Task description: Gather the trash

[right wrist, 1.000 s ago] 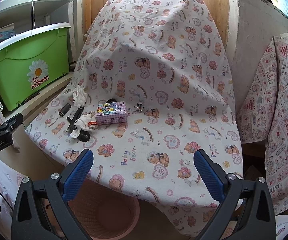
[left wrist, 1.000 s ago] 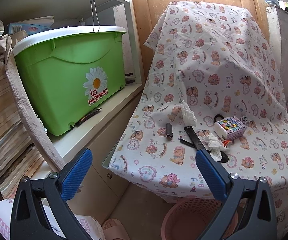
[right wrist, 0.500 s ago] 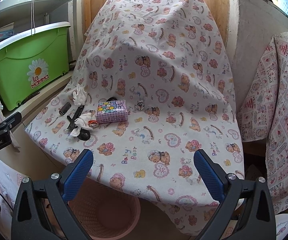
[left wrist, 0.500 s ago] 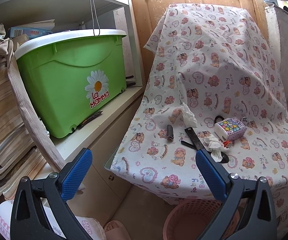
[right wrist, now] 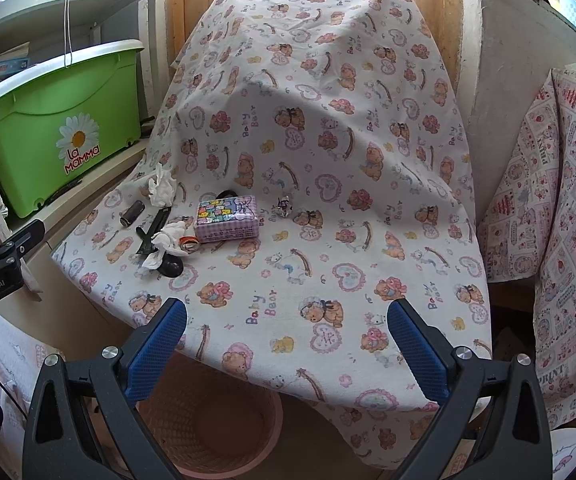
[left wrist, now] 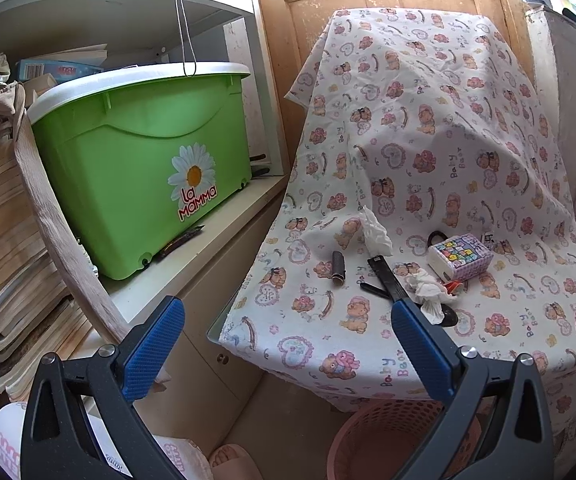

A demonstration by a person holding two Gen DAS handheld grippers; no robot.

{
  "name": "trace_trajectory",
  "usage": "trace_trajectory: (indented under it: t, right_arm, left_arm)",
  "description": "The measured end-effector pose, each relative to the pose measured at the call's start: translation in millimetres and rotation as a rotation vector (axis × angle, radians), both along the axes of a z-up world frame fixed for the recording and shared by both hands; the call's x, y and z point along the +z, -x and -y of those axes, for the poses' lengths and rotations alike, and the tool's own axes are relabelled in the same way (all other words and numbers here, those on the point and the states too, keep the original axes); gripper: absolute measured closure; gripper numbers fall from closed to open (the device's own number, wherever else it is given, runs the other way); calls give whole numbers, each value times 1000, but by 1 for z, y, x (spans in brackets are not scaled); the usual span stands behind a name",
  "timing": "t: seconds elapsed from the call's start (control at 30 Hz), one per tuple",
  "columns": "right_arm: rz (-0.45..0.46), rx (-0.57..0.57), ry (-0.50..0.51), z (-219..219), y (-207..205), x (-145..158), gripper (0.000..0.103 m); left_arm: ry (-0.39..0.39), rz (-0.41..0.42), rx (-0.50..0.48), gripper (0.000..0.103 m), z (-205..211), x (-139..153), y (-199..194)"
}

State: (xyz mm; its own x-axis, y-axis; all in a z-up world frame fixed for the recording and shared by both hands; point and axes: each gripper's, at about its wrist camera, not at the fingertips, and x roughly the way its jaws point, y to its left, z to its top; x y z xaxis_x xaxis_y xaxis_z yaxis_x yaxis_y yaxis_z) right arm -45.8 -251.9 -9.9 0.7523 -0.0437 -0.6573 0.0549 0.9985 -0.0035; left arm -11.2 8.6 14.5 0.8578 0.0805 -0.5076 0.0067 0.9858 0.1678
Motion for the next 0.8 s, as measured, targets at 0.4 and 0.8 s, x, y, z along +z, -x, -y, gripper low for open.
trace_trajectory:
  t: [0.4,0.8]
  right_arm:
    - [-53,19,-38,2,-7,-6,1]
    - [-90,16,-66,2,-13,-12,1]
  left_arm:
    - [-17,56,-29,1,14,-1,9]
    - [47,-8,44,1,9,-19,-4]
